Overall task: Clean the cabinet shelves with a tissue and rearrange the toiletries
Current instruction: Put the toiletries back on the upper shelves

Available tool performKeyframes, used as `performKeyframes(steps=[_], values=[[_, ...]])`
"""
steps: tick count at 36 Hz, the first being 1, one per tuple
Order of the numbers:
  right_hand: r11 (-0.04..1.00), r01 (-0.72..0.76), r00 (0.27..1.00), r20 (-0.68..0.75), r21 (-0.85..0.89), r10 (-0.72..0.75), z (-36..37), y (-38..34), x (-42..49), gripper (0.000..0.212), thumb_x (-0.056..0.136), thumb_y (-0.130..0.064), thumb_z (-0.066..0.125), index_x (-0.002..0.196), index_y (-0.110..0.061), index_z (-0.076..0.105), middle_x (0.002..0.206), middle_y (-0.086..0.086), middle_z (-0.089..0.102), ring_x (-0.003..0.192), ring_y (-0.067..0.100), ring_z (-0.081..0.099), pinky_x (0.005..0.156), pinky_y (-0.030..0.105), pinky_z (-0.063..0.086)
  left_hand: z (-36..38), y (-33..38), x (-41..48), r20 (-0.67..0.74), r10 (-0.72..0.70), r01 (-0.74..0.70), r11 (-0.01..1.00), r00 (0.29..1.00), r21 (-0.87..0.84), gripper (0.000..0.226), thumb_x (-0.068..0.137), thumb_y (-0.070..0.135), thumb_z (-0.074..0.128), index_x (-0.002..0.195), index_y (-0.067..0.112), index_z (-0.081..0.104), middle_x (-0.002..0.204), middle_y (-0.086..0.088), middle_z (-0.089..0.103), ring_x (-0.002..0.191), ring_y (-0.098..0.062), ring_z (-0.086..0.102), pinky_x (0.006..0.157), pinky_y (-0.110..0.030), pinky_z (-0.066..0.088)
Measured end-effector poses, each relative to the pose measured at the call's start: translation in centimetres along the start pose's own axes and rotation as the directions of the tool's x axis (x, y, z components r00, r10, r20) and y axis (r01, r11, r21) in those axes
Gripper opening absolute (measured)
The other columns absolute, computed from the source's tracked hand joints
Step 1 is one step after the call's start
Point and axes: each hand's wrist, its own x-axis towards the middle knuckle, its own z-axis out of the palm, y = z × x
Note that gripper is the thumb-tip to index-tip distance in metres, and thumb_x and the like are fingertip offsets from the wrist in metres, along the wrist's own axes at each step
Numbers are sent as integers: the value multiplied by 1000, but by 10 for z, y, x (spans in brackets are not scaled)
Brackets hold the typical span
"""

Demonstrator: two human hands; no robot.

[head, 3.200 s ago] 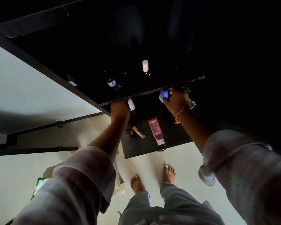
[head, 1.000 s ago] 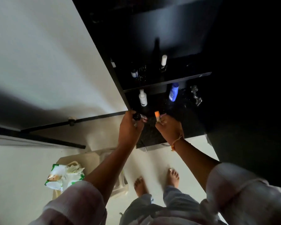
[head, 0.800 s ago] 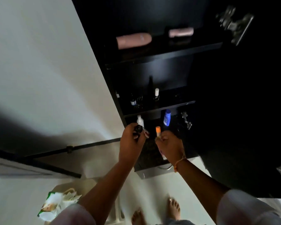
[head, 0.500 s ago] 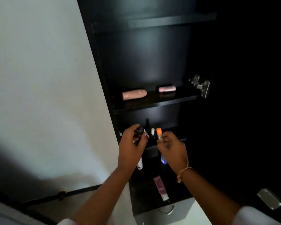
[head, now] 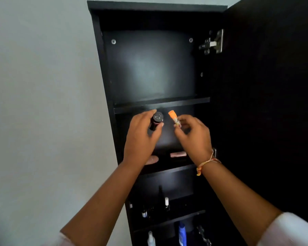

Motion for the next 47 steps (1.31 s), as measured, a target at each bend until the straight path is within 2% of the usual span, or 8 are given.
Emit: performKeyframes(steps=[7,16,20,24,28,32,37,47], values=[[989,96,995,-11,-116,-98,-13,-22,75,16,79,-25,70,95,-23,69,83,-4,70,77,17,65,73,37,53,-12,6,75,9,201,-200,971,980,133,40,88,18,67,127,12,58,120,-3,59,113,-18,54,101,-24,40],[989,-108,992,54,-98,114,-11,-19,135,21,80,-30,73,98,-22,68,92,-3,75,89,17,71,83,36,57,-22,-19,133,7,-146,146,989,989,1,35,92,25,62,126,19,57,116,-3,63,103,-19,64,94,-42,52],[973,-87,985,128,-213,116,-11,-13,154,22,81,-30,72,101,-25,71,96,-1,75,94,21,70,83,35,56,-19,-31,145,73,-108,92,976,991,199,39,91,26,64,128,14,58,118,-7,63,107,-24,60,95,-32,49],[943,-11,969,229,-334,92,-11,-7,168,21,81,-26,72,102,-26,73,98,2,75,95,24,69,83,35,56,-14,-41,151,218,-36,-67,892,975,448,39,90,28,64,128,19,60,123,-4,63,113,-28,55,96,-42,45],[884,80,940,331,-460,87,-11,-3,179,21,81,-23,72,100,-29,74,99,4,74,94,28,68,80,37,57,-9,-52,152,347,-103,-115,825,932,553,38,92,28,61,130,27,59,132,2,59,120,-26,51,97,-42,38],[851,126,916,390,-509,97,-10,2,188,20,81,-22,71,98,-31,74,98,5,72,91,28,67,77,35,57,-5,-59,153,401,-175,-85,828,899,554,28,92,29,62,119,29,65,123,2,64,117,-25,53,98,-45,38],[837,147,889,441,-527,121,-4,6,190,18,81,-25,70,97,-33,74,101,3,73,95,28,68,83,35,57,-2,-65,157,400,-297,65,863,867,500,36,93,28,63,129,29,59,130,4,62,125,-24,52,107,-43,36],[851,135,887,445,-507,125,1,15,192,31,87,-24,68,118,-25,69,116,4,70,109,25,64,92,32,52,0,-67,156,379,-324,127,878,867,461,51,84,41,71,130,30,54,126,9,62,122,-18,54,101,-37,30]])
